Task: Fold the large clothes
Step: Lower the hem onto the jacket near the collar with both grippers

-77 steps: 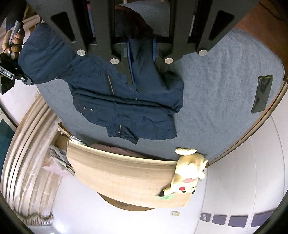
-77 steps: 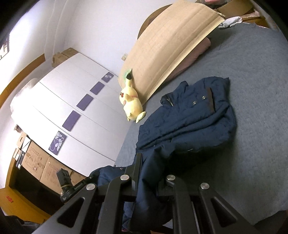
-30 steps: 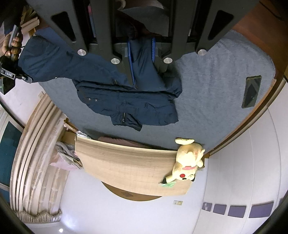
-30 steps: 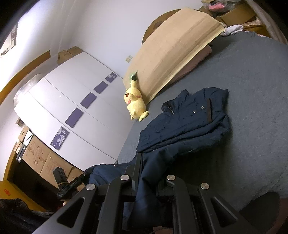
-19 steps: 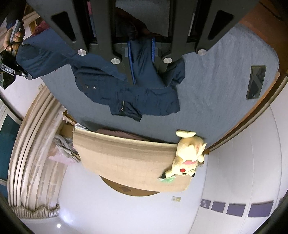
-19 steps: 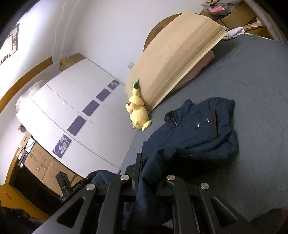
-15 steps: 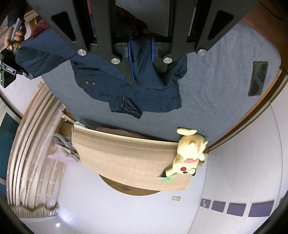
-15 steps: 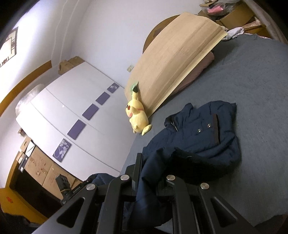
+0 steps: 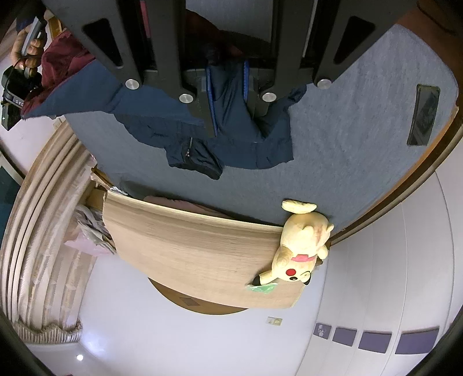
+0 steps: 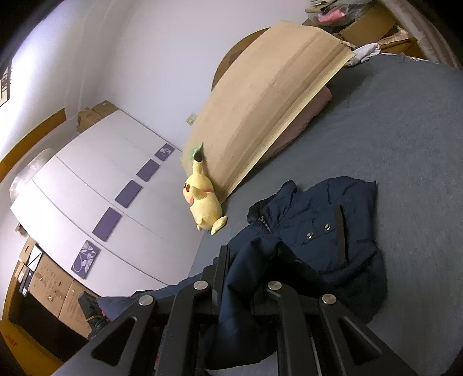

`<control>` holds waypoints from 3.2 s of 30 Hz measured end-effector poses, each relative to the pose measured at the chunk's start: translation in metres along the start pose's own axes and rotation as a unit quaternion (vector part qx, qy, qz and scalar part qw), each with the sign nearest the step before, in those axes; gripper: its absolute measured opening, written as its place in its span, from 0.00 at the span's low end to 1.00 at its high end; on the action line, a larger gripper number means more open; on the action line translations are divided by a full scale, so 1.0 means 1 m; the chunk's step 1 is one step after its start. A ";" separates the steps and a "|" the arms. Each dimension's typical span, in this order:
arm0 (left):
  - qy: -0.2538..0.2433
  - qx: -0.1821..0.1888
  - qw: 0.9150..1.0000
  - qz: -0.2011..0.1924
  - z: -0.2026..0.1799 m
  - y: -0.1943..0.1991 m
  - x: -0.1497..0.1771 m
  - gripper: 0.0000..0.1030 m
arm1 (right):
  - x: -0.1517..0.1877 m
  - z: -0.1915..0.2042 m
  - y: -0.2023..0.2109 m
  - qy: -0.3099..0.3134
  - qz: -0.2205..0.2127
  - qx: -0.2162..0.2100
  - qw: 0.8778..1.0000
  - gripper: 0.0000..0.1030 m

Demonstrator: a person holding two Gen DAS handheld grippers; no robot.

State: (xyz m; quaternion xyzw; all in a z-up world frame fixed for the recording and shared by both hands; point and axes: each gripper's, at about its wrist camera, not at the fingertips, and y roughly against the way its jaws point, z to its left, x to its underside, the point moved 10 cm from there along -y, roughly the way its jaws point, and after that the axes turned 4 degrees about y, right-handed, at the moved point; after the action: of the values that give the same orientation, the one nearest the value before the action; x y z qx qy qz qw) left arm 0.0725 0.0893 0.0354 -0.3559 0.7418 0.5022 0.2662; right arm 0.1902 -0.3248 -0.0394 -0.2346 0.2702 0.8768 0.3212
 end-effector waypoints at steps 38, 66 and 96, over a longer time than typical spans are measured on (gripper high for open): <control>-0.021 -0.045 0.999 0.022 0.001 -0.119 -0.048 0.15 | -0.064 -0.058 -0.088 -0.036 -0.004 0.064 0.997 0.11; -0.019 -0.089 0.992 0.089 0.016 -0.252 -0.050 0.14 | -0.101 -0.127 -0.180 -0.083 0.034 0.119 0.989 0.10; -0.020 -0.117 0.983 0.143 0.039 -0.310 -0.025 0.14 | -0.094 -0.178 -0.232 -0.110 0.081 0.157 0.978 0.10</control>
State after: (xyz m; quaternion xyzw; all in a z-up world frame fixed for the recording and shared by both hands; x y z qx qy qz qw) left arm 0.3363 0.0574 -0.1319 -0.2652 0.7152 0.6257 0.1631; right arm 0.4567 -0.3261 -0.1917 -0.0611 0.3859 0.8668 0.3098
